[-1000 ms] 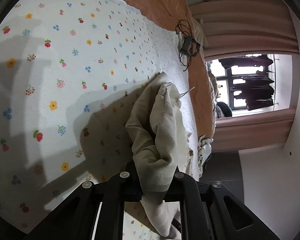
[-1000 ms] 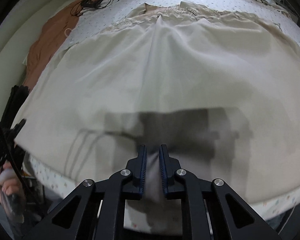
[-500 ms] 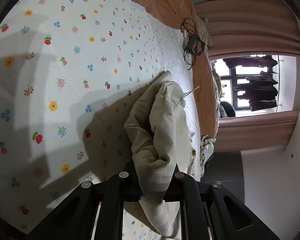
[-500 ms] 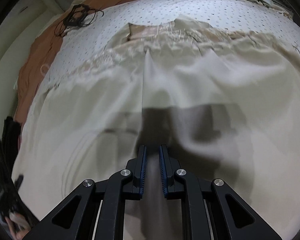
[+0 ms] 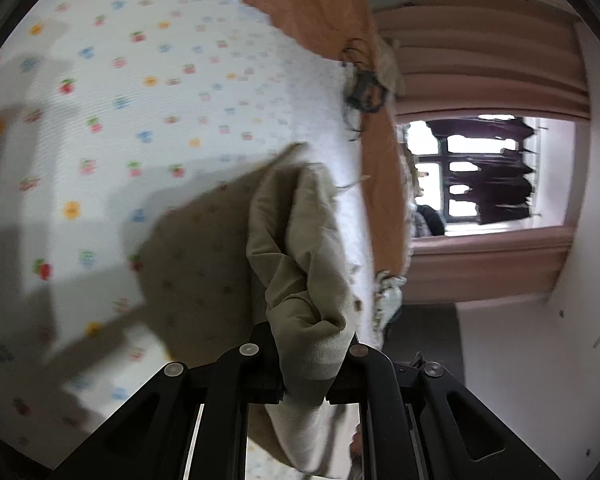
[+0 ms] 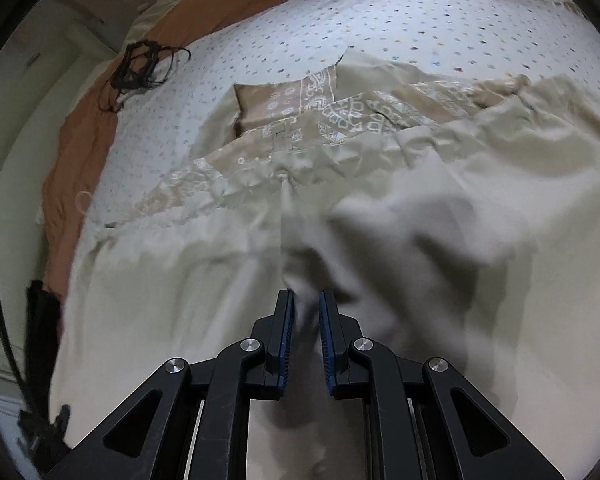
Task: Fold large clothes
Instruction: 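Lift the jacket hem with both tools and fold it over the body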
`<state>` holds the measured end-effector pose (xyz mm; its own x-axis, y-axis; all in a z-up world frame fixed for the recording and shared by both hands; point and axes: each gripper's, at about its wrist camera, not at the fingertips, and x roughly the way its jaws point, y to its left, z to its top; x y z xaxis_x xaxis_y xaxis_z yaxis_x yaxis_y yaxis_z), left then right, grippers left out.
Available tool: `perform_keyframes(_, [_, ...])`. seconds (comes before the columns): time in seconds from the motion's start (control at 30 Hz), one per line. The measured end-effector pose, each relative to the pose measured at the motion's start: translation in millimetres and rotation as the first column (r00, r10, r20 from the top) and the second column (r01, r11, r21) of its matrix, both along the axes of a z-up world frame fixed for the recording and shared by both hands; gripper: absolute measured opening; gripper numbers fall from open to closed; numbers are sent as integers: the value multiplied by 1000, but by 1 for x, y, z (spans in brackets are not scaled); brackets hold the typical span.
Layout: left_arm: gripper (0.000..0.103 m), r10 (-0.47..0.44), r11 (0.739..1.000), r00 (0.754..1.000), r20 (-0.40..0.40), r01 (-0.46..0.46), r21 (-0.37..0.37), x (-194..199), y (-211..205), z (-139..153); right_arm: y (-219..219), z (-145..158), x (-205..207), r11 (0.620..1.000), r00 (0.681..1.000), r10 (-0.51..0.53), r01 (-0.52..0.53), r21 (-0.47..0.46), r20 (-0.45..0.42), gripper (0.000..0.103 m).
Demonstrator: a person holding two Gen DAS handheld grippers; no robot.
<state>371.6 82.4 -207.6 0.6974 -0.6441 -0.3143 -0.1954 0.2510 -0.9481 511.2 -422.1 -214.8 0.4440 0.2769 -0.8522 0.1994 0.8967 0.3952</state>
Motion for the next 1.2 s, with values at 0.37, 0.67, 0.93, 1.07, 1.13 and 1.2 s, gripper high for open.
perform_keyframes(0.37, [13,-86,996,983,160,90,-22,24,-39,71,14,32,-113,994,994,100,-102,42,48,37])
perform_keyframes(0.67, [12,-169,985,954,249,175,0,46,-86,127,23,-5,-168,987,993,114,-110,120,-26,25])
perform_keyframes(0.93, [12,-278,959,908,313,283,31,60,-146,171,9,-25,-168,981,996,77,-68,184,-44,23])
perform_keyframes(1.07, [12,-342,939,883,323,334,80,70,-178,194,-13,-18,-176,955,998,69,-64,289,-6,23])
perform_keyframes(1.13, [12,-369,929,871,326,357,97,75,-196,201,-24,-5,-187,960,998,58,-66,272,40,23])
perform_keyframes(1.2, [12,-398,917,858,325,384,108,81,-220,207,-44,9,-197,966,996,28,-48,253,84,23])
